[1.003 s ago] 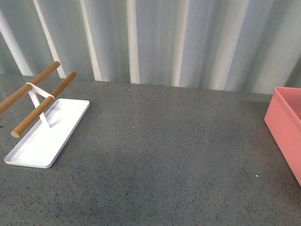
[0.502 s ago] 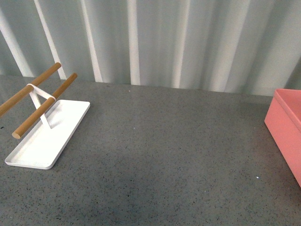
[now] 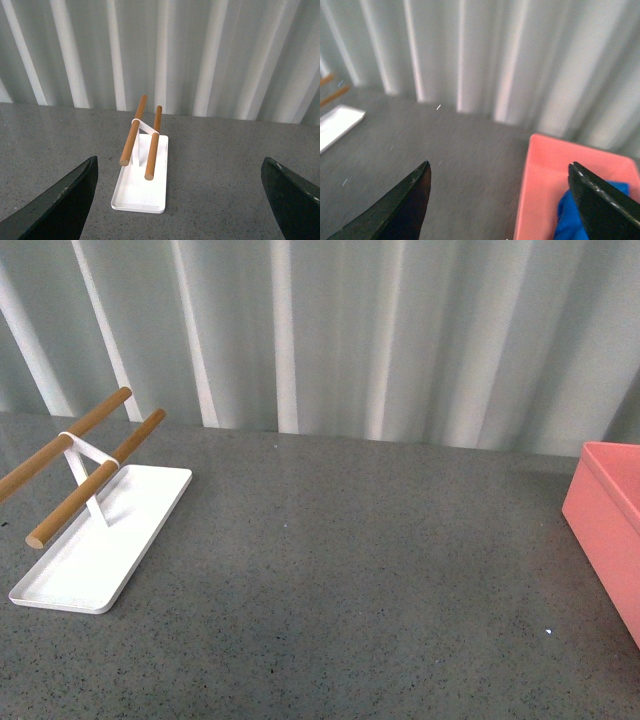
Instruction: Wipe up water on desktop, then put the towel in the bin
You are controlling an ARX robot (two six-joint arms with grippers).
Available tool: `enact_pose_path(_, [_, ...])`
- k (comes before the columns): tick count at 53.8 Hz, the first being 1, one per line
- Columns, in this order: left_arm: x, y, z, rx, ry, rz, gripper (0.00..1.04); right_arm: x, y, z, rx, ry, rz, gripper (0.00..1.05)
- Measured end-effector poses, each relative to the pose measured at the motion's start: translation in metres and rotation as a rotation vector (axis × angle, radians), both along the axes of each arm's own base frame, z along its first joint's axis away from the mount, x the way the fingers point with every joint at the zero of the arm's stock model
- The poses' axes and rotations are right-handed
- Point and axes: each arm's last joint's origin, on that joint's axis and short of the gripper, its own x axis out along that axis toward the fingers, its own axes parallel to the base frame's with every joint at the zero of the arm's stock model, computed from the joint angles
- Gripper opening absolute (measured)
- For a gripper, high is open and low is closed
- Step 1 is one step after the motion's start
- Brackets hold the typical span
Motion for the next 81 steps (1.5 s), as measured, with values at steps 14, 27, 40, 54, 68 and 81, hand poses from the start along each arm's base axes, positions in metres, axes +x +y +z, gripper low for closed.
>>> enact_pose_path(14, [0.0,0.0,0.0,0.0,-0.001,-0.001,0.98,-0.009,-0.001,-0.043,0.074,-0.085,-0.126,0.19])
enact_pose_path(27, [0.0,0.0,0.0,0.0,-0.001,-0.001,0.98,-0.014,-0.001,-0.059,0.078,-0.094,-0.127,0.03])
enact_pose_path(40, [0.0,0.0,0.0,0.0,-0.001,-0.001,0.98,-0.018,-0.001,-0.07,0.079,-0.098,-0.126,0.03])
enact_pose_path(54, [0.0,0.0,0.0,0.0,-0.001,-0.001,0.98,-0.028,-0.001,-0.078,0.081,-0.099,-0.126,0.03])
enact_pose_path(68, [0.0,0.0,0.0,0.0,-0.001,-0.001,0.98,-0.029,-0.001,-0.086,0.082,-0.111,-0.126,0.11])
enact_pose_path(81, [0.0,0.0,0.0,0.0,-0.001,-0.001,0.98,-0.03,-0.001,-0.086,0.082,-0.116,-0.126,0.61])
